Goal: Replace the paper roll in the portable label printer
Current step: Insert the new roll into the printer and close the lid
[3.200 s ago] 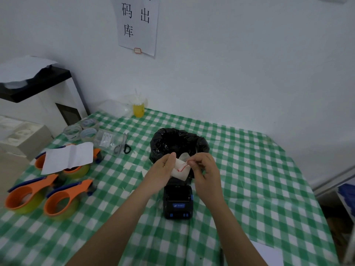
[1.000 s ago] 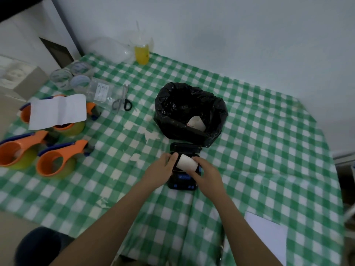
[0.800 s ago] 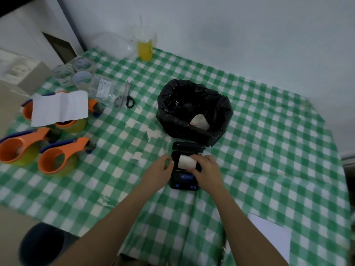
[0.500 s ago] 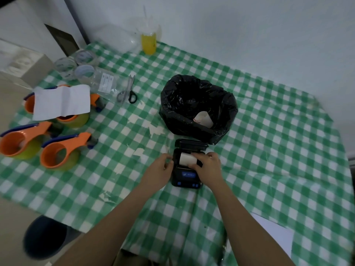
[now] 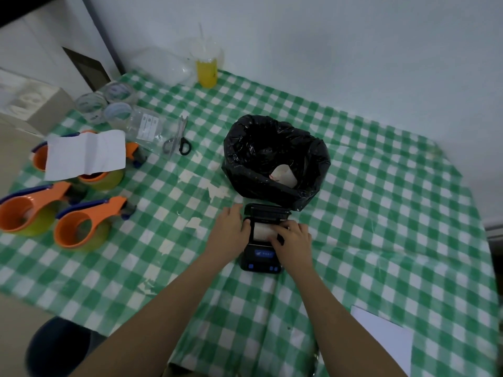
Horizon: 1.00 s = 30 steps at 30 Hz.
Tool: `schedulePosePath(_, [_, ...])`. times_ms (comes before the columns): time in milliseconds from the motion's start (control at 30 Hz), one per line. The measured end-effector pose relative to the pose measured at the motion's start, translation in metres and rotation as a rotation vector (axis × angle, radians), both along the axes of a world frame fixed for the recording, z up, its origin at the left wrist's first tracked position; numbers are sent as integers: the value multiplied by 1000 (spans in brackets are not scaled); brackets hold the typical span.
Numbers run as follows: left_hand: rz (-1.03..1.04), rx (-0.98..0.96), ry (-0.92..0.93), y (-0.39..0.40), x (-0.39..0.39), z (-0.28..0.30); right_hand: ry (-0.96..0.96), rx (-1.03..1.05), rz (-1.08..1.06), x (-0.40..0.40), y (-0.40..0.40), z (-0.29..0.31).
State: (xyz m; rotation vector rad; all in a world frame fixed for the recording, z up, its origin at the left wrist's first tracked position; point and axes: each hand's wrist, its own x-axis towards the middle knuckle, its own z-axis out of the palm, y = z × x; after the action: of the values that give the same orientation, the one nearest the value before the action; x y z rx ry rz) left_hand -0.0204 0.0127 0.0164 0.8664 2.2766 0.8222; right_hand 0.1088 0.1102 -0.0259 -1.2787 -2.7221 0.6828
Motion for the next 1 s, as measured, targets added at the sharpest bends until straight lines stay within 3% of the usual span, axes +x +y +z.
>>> schedulePosePath(300, [-423, -66, 255, 23, -17, -1, 128, 81, 56, 5, -3, -4])
schedulePosePath(633, [-517, -62, 317, 12, -14, -19, 100, 175, 209, 15, -6, 1])
schedulePosePath(1000, [-646, -160, 351, -9, -2, -31, 138, 144, 198, 25, -11, 3])
